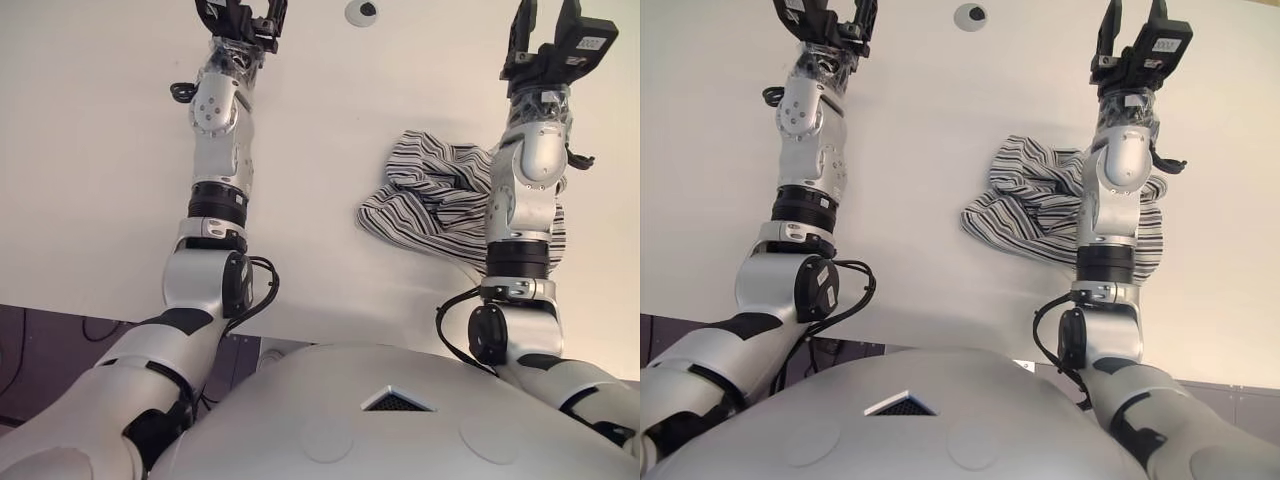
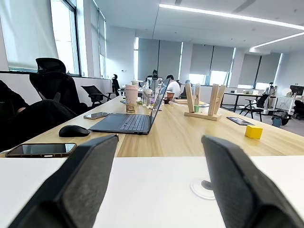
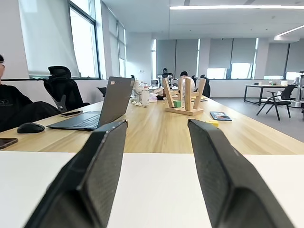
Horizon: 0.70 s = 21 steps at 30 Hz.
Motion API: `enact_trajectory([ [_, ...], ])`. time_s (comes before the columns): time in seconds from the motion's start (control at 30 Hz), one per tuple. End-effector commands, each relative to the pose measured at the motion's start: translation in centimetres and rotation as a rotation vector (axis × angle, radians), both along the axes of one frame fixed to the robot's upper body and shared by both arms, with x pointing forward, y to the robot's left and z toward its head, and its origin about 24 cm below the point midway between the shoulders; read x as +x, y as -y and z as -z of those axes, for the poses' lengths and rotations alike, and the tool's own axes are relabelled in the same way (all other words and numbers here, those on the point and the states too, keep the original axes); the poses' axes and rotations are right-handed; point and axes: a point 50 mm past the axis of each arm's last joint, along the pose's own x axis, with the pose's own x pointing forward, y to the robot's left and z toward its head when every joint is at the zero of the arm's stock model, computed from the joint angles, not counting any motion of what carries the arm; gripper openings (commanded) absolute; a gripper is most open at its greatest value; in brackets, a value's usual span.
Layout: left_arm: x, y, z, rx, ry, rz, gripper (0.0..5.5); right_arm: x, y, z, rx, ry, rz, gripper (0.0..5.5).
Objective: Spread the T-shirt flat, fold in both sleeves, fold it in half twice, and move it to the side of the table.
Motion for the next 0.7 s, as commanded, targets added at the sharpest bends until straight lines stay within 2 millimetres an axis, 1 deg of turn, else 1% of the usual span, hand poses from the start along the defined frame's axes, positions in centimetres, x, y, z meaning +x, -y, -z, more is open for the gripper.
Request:
enact_trajectory([
  [0.03,0.2,-0.2,-0.3,0.069,0.035,-0.038,3.2,0.9,0.6,-1.1,-0.036,0.013,0.011,2.33],
  [0.13,-0.1,-0.5,0.1,0.098,0.038,-0.053,3.2,1.1,1.3,-1.6,-0.046,-0.016,-0.028,2.33],
  [0.2,-0.3,-0.9,0.0,0.109,0.051,-0.06,3.2,0.5,3.1,-2.4,-0.064,-0.055,-0.081,2.33],
  [0.23,-0.5,-1.2,0.2,0.11,0.053,-0.066,3.2,-0.1,3.9,-2.8,-0.091,-0.083,-0.142,2.33],
  [0.3,-0.9,-2.0,1.1,0.11,0.024,-0.083,3.2,-2.7,3.9,-2.8,-0.192,-0.186,-0.429,2.33],
  [0.33,-1.0,-2.2,1.4,0.111,0.016,-0.088,3.2,-4.3,3.6,-2.4,-0.262,-0.258,-0.579,2.33],
  [0.37,-1.1,-2.2,1.5,0.111,0.014,-0.091,3.2,-5.5,3.5,-2.0,-0.313,-0.321,-0.689,2.33],
  [0.43,-1.1,-2.2,1.4,0.099,0.014,-0.101,3.2,-8.2,4.1,-0.4,-0.416,-0.5,-0.851,2.33],
  [0.47,-1.1,-2.2,1.4,0.094,0.013,-0.103,3.2,-9.0,4.6,0.3,-0.465,-0.582,-0.889,2.33],
  [0.53,-1.2,-1.8,1.6,0.095,0.007,-0.092,3.2,-10.0,5.7,2.5,-0.676,-0.798,-0.909,2.33],
  [0.57,-1.2,-1.6,1.6,0.095,0.004,-0.085,3.2,-10.2,5.7,3.3,-0.736,-0.862,-0.923,2.33],
  [0.6,-1.1,-1.5,1.6,0.088,0.002,-0.083,3.2,-10.1,5.1,4.1,-0.77,-0.879,-0.94,2.33],
  [0.67,-0.9,-1.5,1.5,0.074,-0.009,-0.085,3.2,-7.7,2.1,6.2,-0.831,-0.802,-0.911,2.33],
  [0.7,-0.8,-1.4,1.6,0.072,-0.015,-0.082,3.2,-6.4,0.7,7.1,-0.892,-0.757,-0.884,2.33],
])
